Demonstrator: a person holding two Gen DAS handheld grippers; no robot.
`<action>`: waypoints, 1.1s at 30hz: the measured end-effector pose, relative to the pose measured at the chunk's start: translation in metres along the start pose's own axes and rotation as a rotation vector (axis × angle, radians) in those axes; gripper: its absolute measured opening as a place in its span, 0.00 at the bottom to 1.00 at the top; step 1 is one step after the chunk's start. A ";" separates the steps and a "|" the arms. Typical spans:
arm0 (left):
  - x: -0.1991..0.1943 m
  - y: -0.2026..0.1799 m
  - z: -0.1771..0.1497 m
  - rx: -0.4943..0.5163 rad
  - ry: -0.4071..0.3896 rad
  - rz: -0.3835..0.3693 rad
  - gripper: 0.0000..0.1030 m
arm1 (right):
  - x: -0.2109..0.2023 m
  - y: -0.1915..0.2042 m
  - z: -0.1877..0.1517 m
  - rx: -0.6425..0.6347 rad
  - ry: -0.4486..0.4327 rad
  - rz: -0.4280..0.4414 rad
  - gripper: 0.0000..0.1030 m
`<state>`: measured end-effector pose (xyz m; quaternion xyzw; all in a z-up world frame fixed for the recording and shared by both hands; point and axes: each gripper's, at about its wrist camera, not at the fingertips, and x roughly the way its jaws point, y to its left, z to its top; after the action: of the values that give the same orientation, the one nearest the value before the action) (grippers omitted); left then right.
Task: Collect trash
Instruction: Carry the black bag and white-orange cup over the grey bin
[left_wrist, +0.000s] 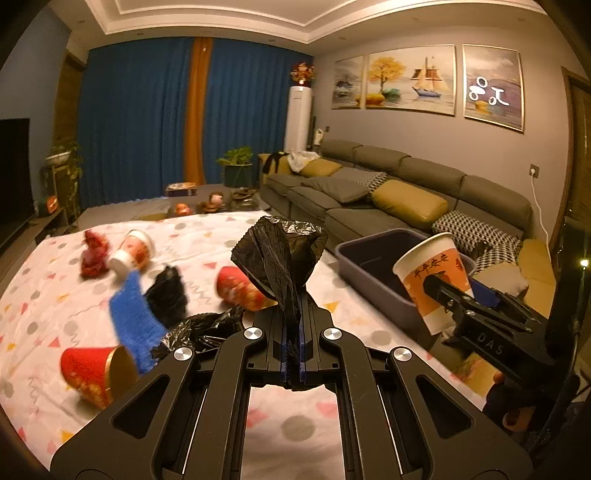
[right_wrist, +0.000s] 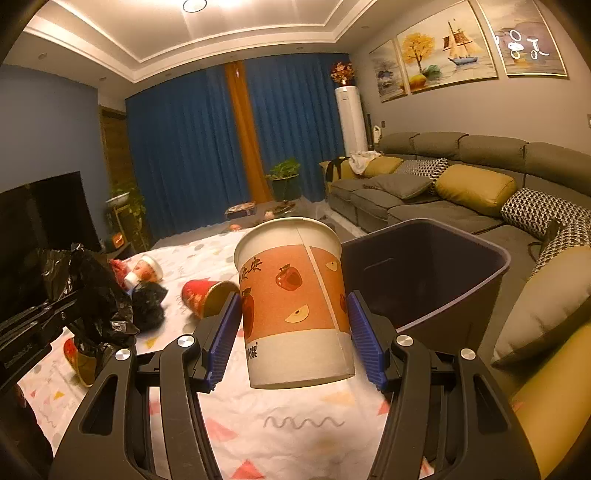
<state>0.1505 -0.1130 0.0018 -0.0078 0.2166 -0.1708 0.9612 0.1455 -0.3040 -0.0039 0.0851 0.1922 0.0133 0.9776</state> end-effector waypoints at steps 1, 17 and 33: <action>0.005 -0.006 0.004 0.008 -0.003 -0.013 0.03 | 0.001 -0.004 0.002 0.002 -0.005 -0.009 0.56; 0.095 -0.085 0.052 0.066 -0.026 -0.159 0.03 | 0.015 -0.069 0.030 0.061 -0.090 -0.149 0.56; 0.174 -0.114 0.056 0.066 0.009 -0.272 0.03 | 0.042 -0.097 0.028 0.124 -0.060 -0.191 0.57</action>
<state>0.2846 -0.2813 -0.0099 -0.0045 0.2120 -0.3064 0.9280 0.1944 -0.4018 -0.0105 0.1268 0.1706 -0.0945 0.9726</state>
